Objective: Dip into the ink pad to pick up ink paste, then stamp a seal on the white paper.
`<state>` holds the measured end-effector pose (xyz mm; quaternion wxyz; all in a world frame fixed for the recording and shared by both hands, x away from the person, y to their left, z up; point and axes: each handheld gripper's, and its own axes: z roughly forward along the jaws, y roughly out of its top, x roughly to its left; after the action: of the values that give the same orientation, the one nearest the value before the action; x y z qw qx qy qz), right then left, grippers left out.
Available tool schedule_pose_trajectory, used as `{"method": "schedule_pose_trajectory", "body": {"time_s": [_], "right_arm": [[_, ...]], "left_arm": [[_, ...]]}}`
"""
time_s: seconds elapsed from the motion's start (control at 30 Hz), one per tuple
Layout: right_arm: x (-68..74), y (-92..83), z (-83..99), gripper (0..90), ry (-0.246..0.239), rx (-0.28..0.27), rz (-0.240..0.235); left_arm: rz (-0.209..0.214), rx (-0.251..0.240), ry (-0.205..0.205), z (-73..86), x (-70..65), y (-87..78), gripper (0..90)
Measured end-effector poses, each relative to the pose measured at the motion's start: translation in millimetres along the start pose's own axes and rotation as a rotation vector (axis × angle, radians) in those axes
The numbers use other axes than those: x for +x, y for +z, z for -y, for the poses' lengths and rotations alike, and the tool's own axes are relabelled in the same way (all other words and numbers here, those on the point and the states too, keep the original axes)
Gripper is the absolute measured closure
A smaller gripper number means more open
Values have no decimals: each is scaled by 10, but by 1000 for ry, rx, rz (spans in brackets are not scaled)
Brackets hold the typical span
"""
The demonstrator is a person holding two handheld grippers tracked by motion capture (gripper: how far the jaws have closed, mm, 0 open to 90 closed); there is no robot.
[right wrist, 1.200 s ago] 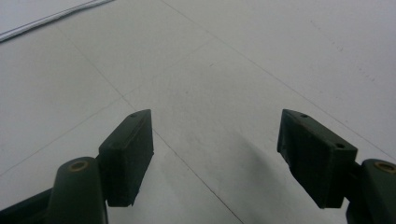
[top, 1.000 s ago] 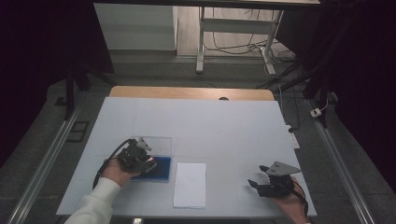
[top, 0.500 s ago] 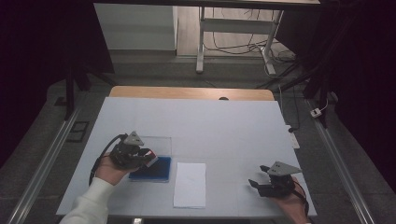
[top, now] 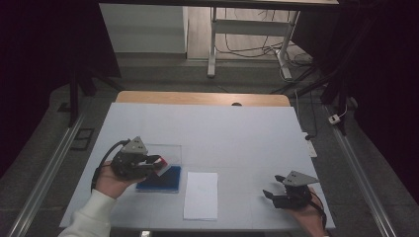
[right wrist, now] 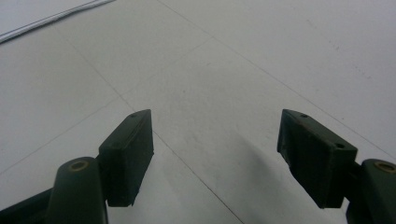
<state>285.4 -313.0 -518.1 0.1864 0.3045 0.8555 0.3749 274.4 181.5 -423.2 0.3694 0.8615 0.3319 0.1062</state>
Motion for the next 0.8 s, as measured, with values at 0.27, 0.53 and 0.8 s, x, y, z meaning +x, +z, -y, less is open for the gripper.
{"method": "schedule_pose_trajectory", "body": {"time_s": [0.27,0.53,0.8], "right_arm": [[1,1,2,269,0,1,-2],[-5,-8,9,270,1,-3,1],[1,3,9,270,3,1,3]], "left_arm": [[17,17,15,-29,-61,96,704],[39,31,38,-92,-122,196,703],[60,35,53,-155,-178,300,703]]}}
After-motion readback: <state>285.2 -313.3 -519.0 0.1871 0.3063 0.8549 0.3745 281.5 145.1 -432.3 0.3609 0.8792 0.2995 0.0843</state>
